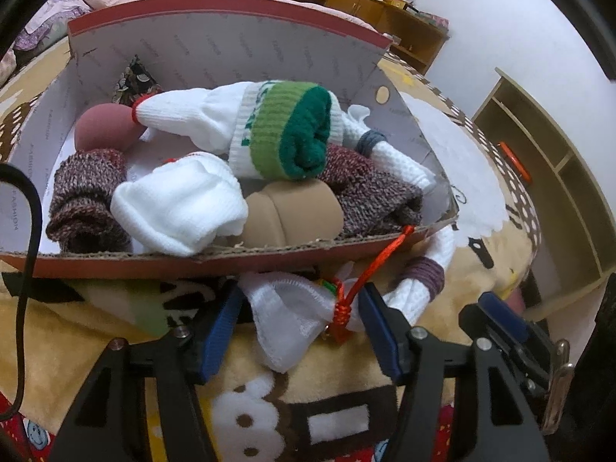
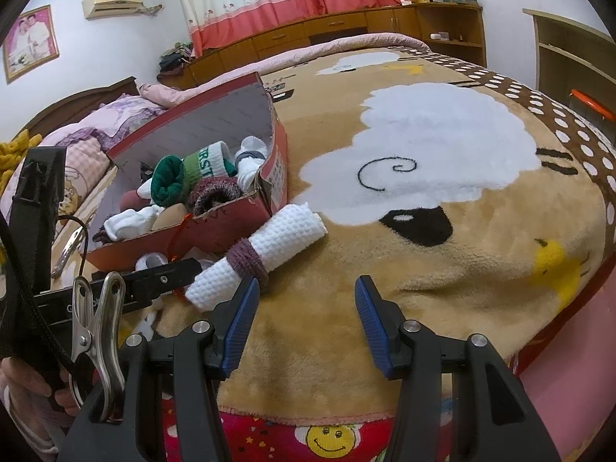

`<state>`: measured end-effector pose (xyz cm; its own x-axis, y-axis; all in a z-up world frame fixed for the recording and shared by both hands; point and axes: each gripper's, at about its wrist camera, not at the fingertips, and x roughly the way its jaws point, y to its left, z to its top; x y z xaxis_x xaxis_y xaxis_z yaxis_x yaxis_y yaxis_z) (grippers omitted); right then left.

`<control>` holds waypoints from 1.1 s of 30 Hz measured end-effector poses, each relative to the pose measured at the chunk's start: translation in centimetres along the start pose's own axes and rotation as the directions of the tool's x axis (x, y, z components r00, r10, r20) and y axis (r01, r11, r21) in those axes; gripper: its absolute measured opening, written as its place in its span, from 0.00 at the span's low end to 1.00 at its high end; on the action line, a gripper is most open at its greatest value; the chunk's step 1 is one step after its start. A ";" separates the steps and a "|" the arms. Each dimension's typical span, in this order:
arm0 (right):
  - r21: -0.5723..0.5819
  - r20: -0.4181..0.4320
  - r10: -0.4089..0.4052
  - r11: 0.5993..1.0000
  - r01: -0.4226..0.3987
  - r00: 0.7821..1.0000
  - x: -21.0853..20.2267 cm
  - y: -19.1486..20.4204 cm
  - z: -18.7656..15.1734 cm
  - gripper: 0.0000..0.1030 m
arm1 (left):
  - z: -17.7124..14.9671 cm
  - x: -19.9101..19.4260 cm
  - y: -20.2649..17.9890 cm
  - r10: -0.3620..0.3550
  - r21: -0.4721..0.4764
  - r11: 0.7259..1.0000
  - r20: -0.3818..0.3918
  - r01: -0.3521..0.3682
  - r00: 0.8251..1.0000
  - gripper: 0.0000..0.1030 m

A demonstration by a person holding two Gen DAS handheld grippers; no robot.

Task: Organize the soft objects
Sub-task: 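Grasp the white towel roll with the right tool while the left grasps the red-tasseled white sock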

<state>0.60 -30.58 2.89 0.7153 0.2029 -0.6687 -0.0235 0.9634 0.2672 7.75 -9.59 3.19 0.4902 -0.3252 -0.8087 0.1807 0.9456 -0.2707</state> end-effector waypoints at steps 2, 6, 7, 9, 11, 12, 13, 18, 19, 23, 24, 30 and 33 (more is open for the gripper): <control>-0.002 -0.001 0.001 1.000 -0.001 1.000 0.0 0.1 0.0 0.51 | -0.2 -0.1 0.0 -0.002 -0.003 1.000 0.004 0.002 1.000 0.50; 0.000 -0.007 0.004 1.000 -0.004 1.000 0.1 0.3 -0.1 0.51 | -0.3 -0.6 0.7 -0.025 -0.020 0.999 0.001 0.025 1.000 0.39; 0.002 -0.008 0.006 1.000 -0.006 1.000 0.1 0.4 -0.1 0.51 | -0.3 -0.8 0.9 -0.029 -0.024 0.999 0.002 0.029 1.000 0.38; 0.005 -0.011 0.009 1.000 -0.009 1.000 0.1 0.4 -0.1 0.51 | -0.3 -1.2 1.2 -0.033 -0.028 0.999 0.007 0.033 0.999 0.34; 0.009 -0.013 0.014 1.000 -0.014 1.000 0.1 0.6 0.0 0.51 | -0.4 -1.7 1.5 -0.033 -0.028 0.999 0.016 0.033 0.999 0.30; 0.009 -0.015 0.016 1.000 -0.016 1.000 0.1 0.7 0.0 0.51 | -0.4 -2.0 1.7 -0.032 -0.028 0.999 0.019 0.032 0.999 0.29; 0.010 -0.017 0.019 1.000 -0.019 1.000 0.1 0.8 0.0 0.51 | -0.5 -2.3 1.9 -0.030 -0.029 0.999 0.023 0.031 0.999 0.28; 0.006 -0.032 0.035 0.999 -0.035 0.999 0.5 1.5 0.2 0.51 | -0.7 -3.7 3.1 -0.037 -0.046 0.998 0.034 0.038 0.999 0.27; 0.006 -0.037 0.040 0.999 -0.040 0.999 0.6 1.7 0.2 0.51 | -0.7 -3.9 3.3 -0.034 -0.046 0.998 0.034 0.036 0.999 0.27; 0.010 -0.055 0.055 0.998 -0.054 0.997 1.3 2.5 0.5 0.51 | -1.0 -4.4 3.9 -0.027 -0.045 0.999 0.035 0.028 0.999 0.27; 0.013 -0.059 0.058 0.998 -0.058 0.997 1.5 2.7 0.6 0.51 | -1.1 -4.5 4.0 -0.026 -0.044 0.999 0.035 0.027 0.999 0.27; 0.036 -0.085 0.072 0.997 -0.069 0.994 3.1 4.1 1.6 0.51 | -1.4 -4.9 4.6 -0.022 -0.042 0.999 0.046 0.024 0.999 0.27; 0.063 -0.094 0.065 0.996 -0.059 0.993 3.9 4.3 1.9 0.51 | -1.5 -5.3 4.9 -0.025 -0.039 0.999 0.052 0.027 0.998 0.27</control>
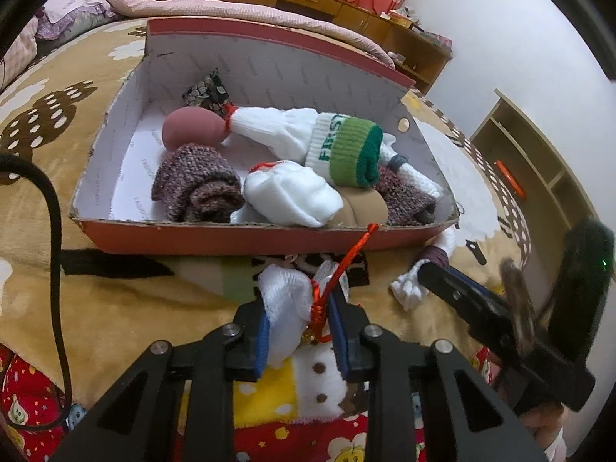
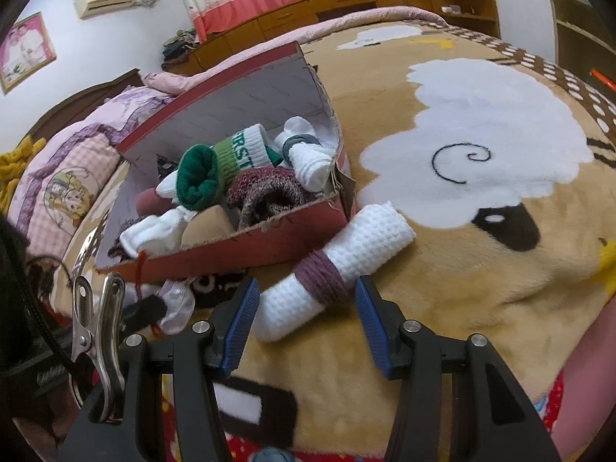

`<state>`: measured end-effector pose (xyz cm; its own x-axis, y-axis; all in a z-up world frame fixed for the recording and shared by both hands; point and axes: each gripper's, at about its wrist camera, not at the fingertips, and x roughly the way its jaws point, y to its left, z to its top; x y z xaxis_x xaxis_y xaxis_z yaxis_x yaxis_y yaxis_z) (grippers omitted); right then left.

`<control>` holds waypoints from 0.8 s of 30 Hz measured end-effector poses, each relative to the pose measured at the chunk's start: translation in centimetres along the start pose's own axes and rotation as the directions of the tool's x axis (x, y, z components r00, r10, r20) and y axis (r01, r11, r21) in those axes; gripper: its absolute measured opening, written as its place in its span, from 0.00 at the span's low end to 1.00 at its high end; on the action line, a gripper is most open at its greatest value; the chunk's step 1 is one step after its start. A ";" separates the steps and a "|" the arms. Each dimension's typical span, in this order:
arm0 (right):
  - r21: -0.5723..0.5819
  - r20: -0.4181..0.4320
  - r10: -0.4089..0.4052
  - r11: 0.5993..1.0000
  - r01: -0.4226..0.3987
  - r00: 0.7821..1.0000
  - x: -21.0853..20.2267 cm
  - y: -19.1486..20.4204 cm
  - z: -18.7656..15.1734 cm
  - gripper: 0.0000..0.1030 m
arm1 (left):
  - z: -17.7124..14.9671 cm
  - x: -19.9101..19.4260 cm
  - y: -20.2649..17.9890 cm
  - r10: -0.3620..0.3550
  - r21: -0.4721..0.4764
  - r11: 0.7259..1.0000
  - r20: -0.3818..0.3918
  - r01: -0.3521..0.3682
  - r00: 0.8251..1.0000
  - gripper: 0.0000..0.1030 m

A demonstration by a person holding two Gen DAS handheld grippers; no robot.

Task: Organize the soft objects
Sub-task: 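Grasp the white towel roll with the right tool while the left grasps the red-tasseled white sock, then carry the towel roll with the right tool while the left carries the tasseled sock into the box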

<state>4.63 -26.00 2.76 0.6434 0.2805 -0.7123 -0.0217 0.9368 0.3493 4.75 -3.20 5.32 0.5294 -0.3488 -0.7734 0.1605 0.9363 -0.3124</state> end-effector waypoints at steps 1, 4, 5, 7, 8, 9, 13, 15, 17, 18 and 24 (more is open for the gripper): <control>0.014 -0.003 -0.007 1.000 0.007 1.000 0.3 0.0 0.1 0.51 | 0.0 -0.1 0.1 -0.001 0.001 1.000 0.002 0.001 1.000 0.27; 0.052 -0.017 -0.019 0.998 0.019 1.000 1.1 -0.4 0.2 0.51 | -0.1 -0.5 0.2 -0.002 0.004 1.000 0.010 0.002 1.000 0.27; 0.070 -0.017 -0.010 0.998 0.012 1.000 1.2 -0.6 0.1 0.51 | -0.1 -0.6 0.2 -0.003 0.005 1.000 0.012 0.003 1.000 0.27; 0.086 -0.010 -0.008 0.996 0.009 1.000 1.1 -1.0 0.0 0.46 | -0.2 -0.8 0.2 -0.006 0.007 1.000 0.016 0.006 1.000 0.27; 0.090 -0.008 -0.008 0.996 0.009 1.000 1.0 -1.1 0.0 0.42 | -0.2 -0.9 0.2 -0.007 0.009 1.000 0.019 0.006 1.000 0.27; 0.098 -0.008 -0.007 0.995 0.007 1.000 0.9 -1.3 0.0 0.40 | -0.2 -1.0 0.2 -0.007 0.010 1.000 0.021 0.007 1.000 0.27; 0.111 -0.005 0.004 0.994 -0.003 1.000 0.5 -1.8 -0.3 0.35 | -0.3 -1.5 0.2 -0.009 0.015 1.000 0.030 0.009 1.000 0.27; 0.097 0.001 0.002 0.995 -0.002 1.000 0.1 -1.7 -0.5 0.32 | -0.3 -1.8 0.2 -0.008 0.018 1.000 0.037 0.008 0.999 0.27; 0.081 0.011 -0.005 0.997 0.004 1.000 -0.4 -1.5 -0.7 0.32 | -0.4 -2.2 0.2 -0.005 0.020 1.000 0.046 0.004 0.999 0.27; 0.069 0.020 -0.011 0.998 0.010 1.000 -0.7 -1.4 -0.7 0.31 | -0.4 -2.4 0.3 -0.004 0.021 1.000 0.049 0.003 0.999 0.27; 0.062 0.050 -0.008 0.998 0.005 0.999 -2.1 -1.3 -1.0 0.30 | -0.1 -3.3 0.6 0.007 0.020 1.000 0.073 -0.009 0.997 0.27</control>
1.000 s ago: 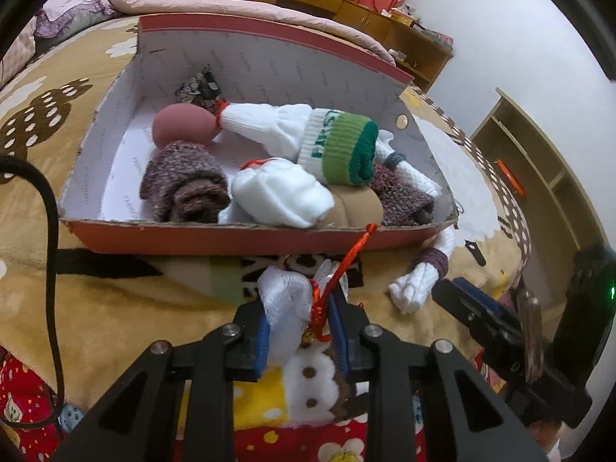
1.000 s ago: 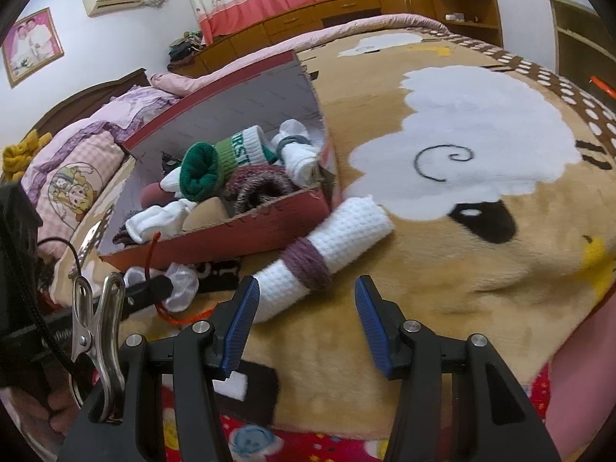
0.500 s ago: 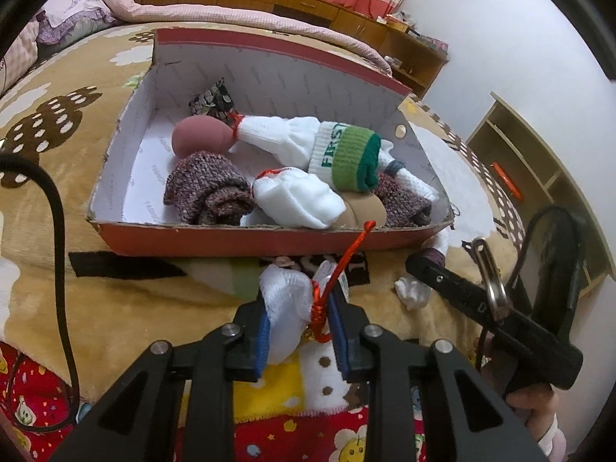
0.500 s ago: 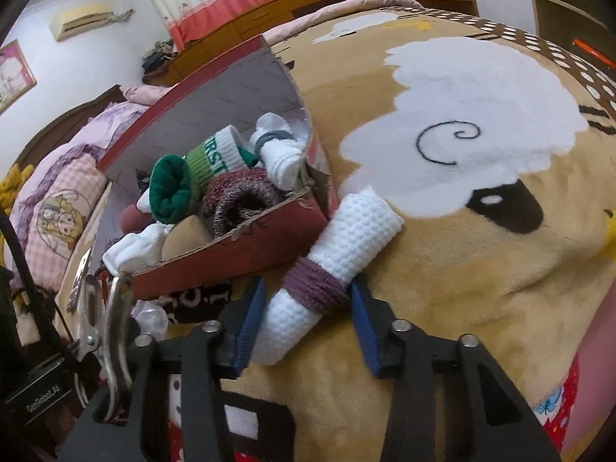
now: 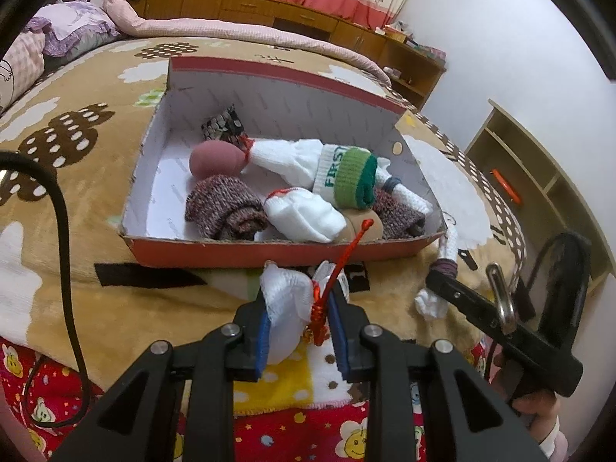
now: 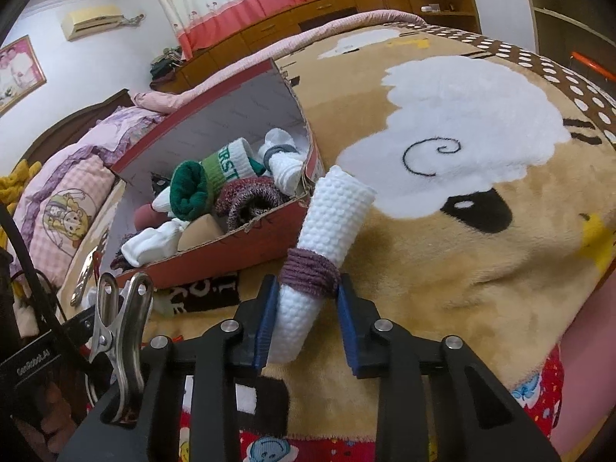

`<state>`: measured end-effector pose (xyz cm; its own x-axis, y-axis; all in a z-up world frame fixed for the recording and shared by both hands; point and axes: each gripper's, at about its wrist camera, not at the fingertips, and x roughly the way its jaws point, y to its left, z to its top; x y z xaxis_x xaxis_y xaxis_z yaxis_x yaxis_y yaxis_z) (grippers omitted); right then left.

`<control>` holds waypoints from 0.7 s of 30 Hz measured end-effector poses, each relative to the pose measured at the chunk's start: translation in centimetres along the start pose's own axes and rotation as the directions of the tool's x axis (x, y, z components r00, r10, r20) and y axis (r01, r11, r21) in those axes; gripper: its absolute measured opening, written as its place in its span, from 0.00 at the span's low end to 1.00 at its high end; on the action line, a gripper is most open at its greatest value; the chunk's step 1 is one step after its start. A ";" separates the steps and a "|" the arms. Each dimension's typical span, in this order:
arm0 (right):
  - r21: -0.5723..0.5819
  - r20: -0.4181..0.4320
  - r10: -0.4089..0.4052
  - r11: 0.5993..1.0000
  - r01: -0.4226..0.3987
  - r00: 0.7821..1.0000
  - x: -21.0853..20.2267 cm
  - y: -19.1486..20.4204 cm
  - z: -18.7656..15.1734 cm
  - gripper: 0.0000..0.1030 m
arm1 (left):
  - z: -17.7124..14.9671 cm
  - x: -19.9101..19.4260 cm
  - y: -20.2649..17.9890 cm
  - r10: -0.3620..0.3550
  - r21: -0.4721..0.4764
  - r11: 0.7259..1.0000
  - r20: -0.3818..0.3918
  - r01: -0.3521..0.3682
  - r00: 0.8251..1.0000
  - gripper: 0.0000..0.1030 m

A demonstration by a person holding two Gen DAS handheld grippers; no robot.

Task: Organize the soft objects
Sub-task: 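Carry the towel roll with the right tool while the left carries the tasseled sock into the box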

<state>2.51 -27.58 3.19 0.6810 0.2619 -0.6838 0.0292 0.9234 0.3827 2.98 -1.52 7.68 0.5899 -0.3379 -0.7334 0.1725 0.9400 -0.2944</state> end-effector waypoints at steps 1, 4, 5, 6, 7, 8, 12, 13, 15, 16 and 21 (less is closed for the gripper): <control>-0.001 0.005 -0.001 1.000 0.001 1.000 -0.2 0.0 0.0 0.30 | 0.1 -0.2 0.0 0.001 0.000 1.000 0.004 -0.001 1.000 0.27; -0.020 0.030 -0.010 1.000 0.010 1.000 -1.1 0.2 0.1 0.30 | 0.5 -0.8 0.1 0.001 0.003 1.000 0.024 -0.001 1.000 0.27; -0.029 0.039 -0.011 1.000 0.013 0.999 -1.4 0.3 0.2 0.30 | 0.7 -0.9 0.0 0.001 0.004 1.000 0.029 -0.001 1.000 0.27; -0.044 0.053 -0.014 0.999 0.016 0.999 -1.9 0.6 0.4 0.30 | 1.0 -1.1 0.0 0.001 0.007 1.000 0.038 -0.001 0.999 0.27; -0.054 0.061 -0.014 0.998 0.017 0.998 -2.1 0.8 0.5 0.30 | 1.2 -1.2 0.0 0.001 0.009 1.000 0.042 -0.002 0.999 0.27; -0.068 0.072 -0.013 0.998 0.018 0.997 -2.5 1.1 0.7 0.30 | 1.4 -1.3 0.0 0.001 0.011 1.000 0.047 -0.002 0.999 0.27; -0.111 0.095 -0.006 0.994 0.017 0.995 -3.3 2.2 1.4 0.30 | 2.5 -1.6 0.2 0.005 0.012 1.000 0.070 -0.006 0.998 0.27; -0.128 0.099 -0.006 0.992 0.018 0.995 -3.4 2.5 1.6 0.30 | 2.8 -1.6 0.2 0.006 0.011 1.000 0.076 -0.006 0.997 0.27; -0.147 0.103 -0.007 0.989 0.022 0.995 -3.5 3.0 1.9 0.30 | 3.4 -1.7 0.3 0.007 0.012 1.000 0.086 -0.008 0.996 0.27; -0.157 0.103 -0.005 0.987 0.021 0.995 -3.5 3.2 2.1 0.30 | 3.7 -1.8 0.4 0.010 0.015 1.000 0.093 -0.011 0.996 0.27; -0.201 0.106 0.002 0.979 0.019 0.994 -3.3 4.4 2.9 0.30 | 5.1 -1.7 0.4 0.022 0.024 0.999 0.112 -0.025 0.994 0.27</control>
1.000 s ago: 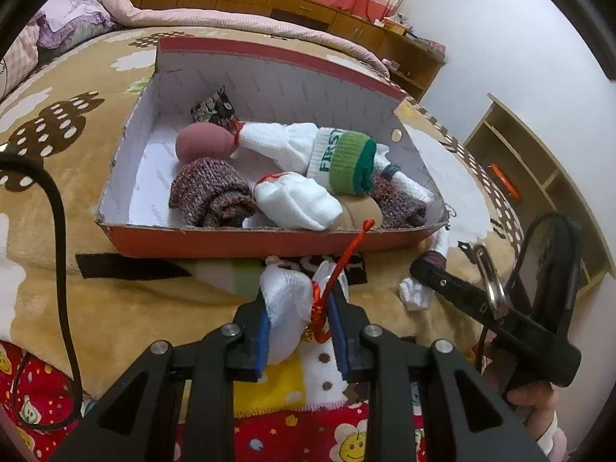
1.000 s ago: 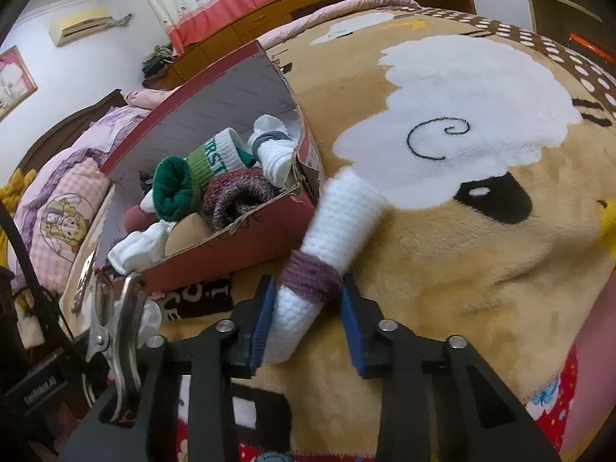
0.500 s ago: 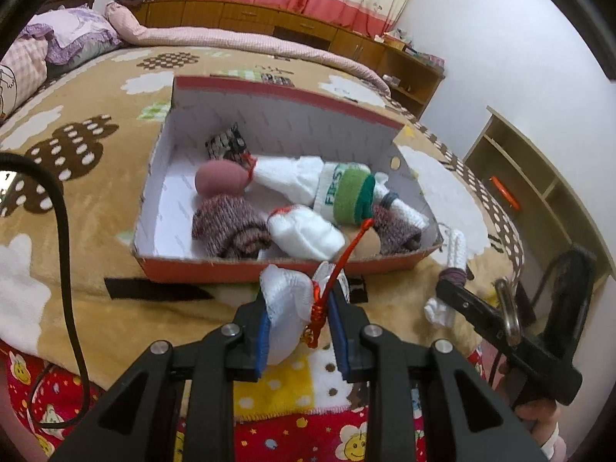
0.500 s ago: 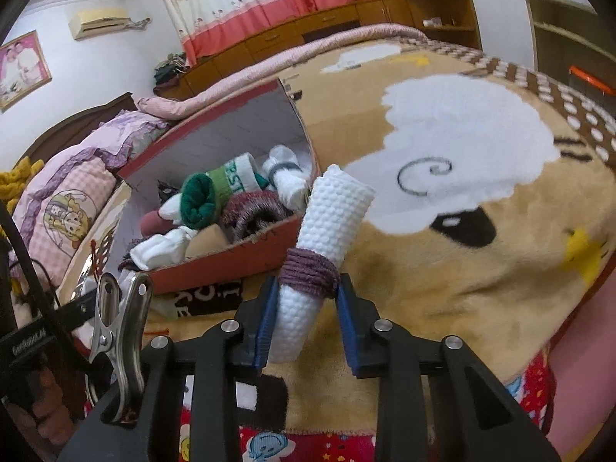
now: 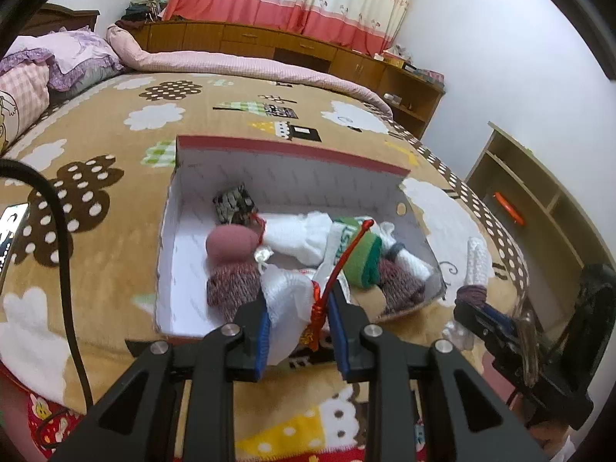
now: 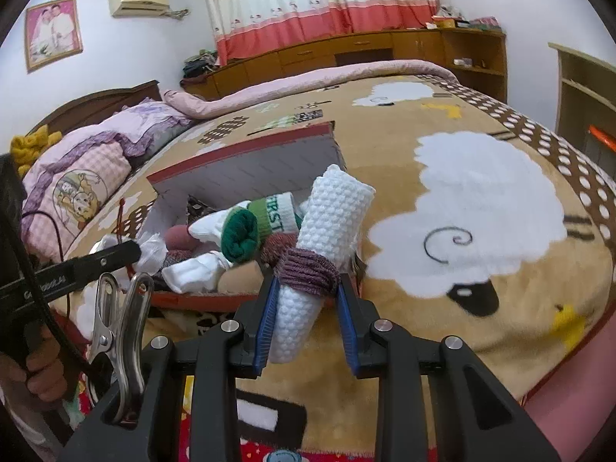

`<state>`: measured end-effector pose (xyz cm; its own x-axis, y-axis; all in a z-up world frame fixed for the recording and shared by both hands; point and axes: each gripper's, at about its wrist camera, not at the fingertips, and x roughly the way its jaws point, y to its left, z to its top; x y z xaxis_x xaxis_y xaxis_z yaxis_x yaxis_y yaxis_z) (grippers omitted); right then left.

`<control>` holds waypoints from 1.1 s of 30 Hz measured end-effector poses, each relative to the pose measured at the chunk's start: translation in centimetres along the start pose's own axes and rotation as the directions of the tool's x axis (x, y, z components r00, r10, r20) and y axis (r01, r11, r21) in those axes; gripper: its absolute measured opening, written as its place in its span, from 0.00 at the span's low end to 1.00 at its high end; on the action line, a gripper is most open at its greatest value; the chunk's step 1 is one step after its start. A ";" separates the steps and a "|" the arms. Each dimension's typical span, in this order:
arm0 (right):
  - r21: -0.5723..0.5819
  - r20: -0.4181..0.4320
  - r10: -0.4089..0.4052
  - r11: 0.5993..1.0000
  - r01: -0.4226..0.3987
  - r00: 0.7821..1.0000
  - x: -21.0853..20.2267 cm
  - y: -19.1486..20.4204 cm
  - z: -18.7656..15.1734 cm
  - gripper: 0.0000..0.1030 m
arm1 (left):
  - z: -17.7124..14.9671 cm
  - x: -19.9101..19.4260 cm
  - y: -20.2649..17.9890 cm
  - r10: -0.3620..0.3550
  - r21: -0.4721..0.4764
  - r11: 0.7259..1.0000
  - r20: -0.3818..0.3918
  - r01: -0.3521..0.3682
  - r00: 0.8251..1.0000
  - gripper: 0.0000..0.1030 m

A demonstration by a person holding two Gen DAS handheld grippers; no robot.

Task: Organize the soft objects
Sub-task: 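Carry the towel roll with the right tool while the left carries the tasseled sock into the box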

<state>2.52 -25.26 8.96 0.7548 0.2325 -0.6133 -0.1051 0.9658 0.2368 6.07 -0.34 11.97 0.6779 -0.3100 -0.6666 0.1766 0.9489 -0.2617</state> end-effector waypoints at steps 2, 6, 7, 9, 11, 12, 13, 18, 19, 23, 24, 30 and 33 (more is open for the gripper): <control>-0.013 0.002 0.002 1.000 -0.002 1.000 0.1 0.2 0.4 0.30 | 0.5 0.3 0.1 0.001 -0.003 1.000 0.002 -0.001 1.000 0.27; -0.039 0.003 0.008 0.999 -0.008 1.000 0.7 0.7 1.3 0.30 | 1.3 1.1 0.3 0.009 -0.004 1.000 0.002 -0.009 1.000 0.27; -0.045 0.003 0.010 0.999 -0.010 1.000 0.9 0.8 1.4 0.30 | 1.5 1.4 0.3 0.011 -0.003 1.000 0.001 -0.011 1.000 0.27; -0.062 0.004 0.011 0.998 -0.011 1.000 1.2 1.1 1.9 0.30 | 1.9 1.8 0.3 0.014 -0.002 1.000 0.002 -0.014 1.000 0.27; -0.082 0.005 0.014 0.997 -0.013 1.000 1.7 1.5 2.3 0.30 | 2.3 2.3 0.4 0.015 -0.004 1.000 0.002 -0.015 1.000 0.27; -0.091 0.005 0.014 0.996 -0.014 1.000 1.9 1.6 2.6 0.30 | 2.5 2.6 0.5 0.015 -0.008 1.000 0.000 -0.015 1.000 0.27; -0.102 0.006 0.015 0.995 -0.014 1.000 2.2 1.8 2.8 0.30 | 2.7 2.9 0.6 0.015 -0.011 1.000 -0.002 -0.015 1.000 0.27; -0.134 -0.007 0.017 0.991 -0.018 1.000 3.8 2.4 3.6 0.30 | 3.1 4.4 0.7 0.018 -0.014 1.000 -0.021 -0.018 1.000 0.27; -0.140 -0.011 0.015 0.990 -0.016 1.000 4.2 2.5 3.7 0.30 | 3.1 4.7 0.8 0.019 -0.013 1.000 -0.026 -0.019 0.999 0.27; -0.153 -0.029 0.012 0.988 -0.016 1.000 5.6 2.7 3.9 0.30 | 3.1 5.9 1.0 0.025 -0.017 1.000 -0.045 -0.026 0.999 0.27; -0.156 -0.033 0.011 0.988 -0.016 0.999 5.8 2.7 3.9 0.30 | 3.0 6.2 1.1 0.025 -0.018 0.999 -0.050 -0.026 0.998 0.27; -0.162 -0.069 0.006 0.987 -0.018 0.998 7.5 2.5 3.5 0.30 | 2.6 7.6 1.2 0.035 -0.012 0.999 -0.079 -0.036 0.996 0.27; -0.156 -0.081 0.006 0.988 -0.018 0.997 8.0 2.4 3.3 0.30 | 2.4 7.7 1.1 0.042 -0.005 0.999 -0.074 -0.043 0.996 0.27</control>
<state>10.47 -21.44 7.08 0.6992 0.2464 -0.6711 -0.2187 0.9675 0.1274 13.21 -1.51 8.21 0.6298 -0.2733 -0.7271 0.1439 0.9609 -0.2366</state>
